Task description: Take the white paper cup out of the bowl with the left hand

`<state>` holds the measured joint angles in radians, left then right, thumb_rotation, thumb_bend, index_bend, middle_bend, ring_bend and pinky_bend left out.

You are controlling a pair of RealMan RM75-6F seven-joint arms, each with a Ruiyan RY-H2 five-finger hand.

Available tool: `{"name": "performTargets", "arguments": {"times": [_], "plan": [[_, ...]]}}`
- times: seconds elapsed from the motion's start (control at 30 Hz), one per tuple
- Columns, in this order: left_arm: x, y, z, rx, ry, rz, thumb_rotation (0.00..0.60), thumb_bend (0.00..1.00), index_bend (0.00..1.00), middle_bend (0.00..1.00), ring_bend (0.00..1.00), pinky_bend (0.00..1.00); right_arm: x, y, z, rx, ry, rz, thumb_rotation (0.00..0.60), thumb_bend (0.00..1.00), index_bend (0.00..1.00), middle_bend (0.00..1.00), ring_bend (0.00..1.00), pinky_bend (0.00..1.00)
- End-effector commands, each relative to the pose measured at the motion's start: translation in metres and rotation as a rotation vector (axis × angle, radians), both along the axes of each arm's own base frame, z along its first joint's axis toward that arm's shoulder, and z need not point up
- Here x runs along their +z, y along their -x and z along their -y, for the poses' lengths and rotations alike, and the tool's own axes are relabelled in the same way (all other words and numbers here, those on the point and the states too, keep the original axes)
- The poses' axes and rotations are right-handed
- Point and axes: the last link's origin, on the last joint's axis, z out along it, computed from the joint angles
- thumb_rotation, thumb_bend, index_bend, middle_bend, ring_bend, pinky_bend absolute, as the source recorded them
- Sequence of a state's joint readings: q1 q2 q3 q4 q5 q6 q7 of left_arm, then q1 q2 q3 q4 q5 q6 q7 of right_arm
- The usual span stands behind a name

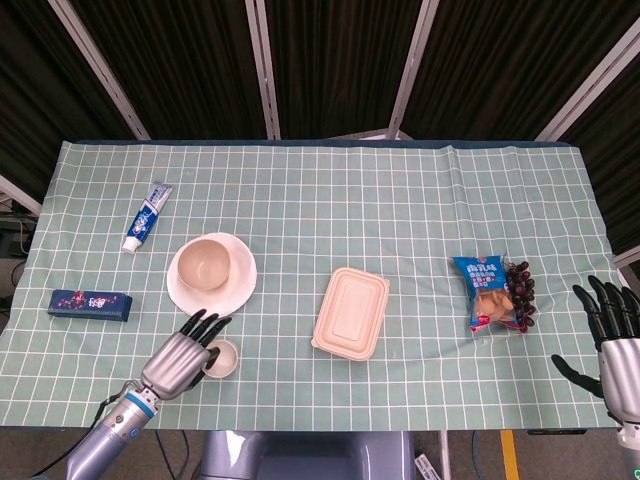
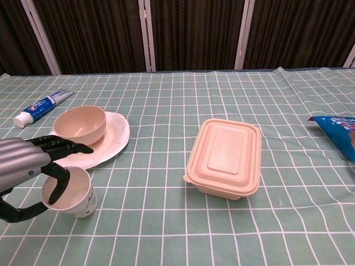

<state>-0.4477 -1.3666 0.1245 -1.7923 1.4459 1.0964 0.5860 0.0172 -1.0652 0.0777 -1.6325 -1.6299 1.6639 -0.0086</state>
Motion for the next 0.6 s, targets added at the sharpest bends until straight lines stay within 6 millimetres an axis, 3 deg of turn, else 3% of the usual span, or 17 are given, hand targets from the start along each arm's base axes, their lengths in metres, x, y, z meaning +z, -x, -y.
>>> {"name": "performTargets", "arguments": {"times": [0.03,0.13,0.33,0.47,0.6], "plan": [[0.0,-0.003,-0.004,0.02,0.015,-0.012,0.6,0.52,0.53,0.0,0.0,0.0,0.0,0.0,0.0,-0.001,0.0,0.0,0.6,0.04,0.07,0.0,0.0,0.0],[0.001,-0.003,-0.004,0.021,0.009,-0.012,0.6,0.51,0.41,0.0,0.0,0.0,0.0,0.0,0.0,-0.002,-0.001,-0.001,0.6,0.04,0.07,0.0,0.0,0.0],[0.006,-0.004,-0.003,0.022,-0.023,0.019,0.6,0.35,0.12,0.0,0.0,0.0,-0.001,0.0,0.0,-0.003,-0.004,-0.004,0.6,0.04,0.07,0.0,0.0,0.0],[0.017,-0.003,0.001,0.026,-0.055,0.048,0.6,0.31,0.05,0.0,0.0,0.0,-0.001,0.0,0.0,-0.003,-0.005,-0.003,0.6,0.04,0.07,0.0,0.0,0.0],[0.036,0.001,0.008,0.051,-0.11,0.1,0.6,0.31,0.04,0.0,0.0,0.0,-0.001,0.0,0.0,-0.002,-0.005,-0.005,0.6,0.04,0.07,0.0,0.0,0.0]]}}
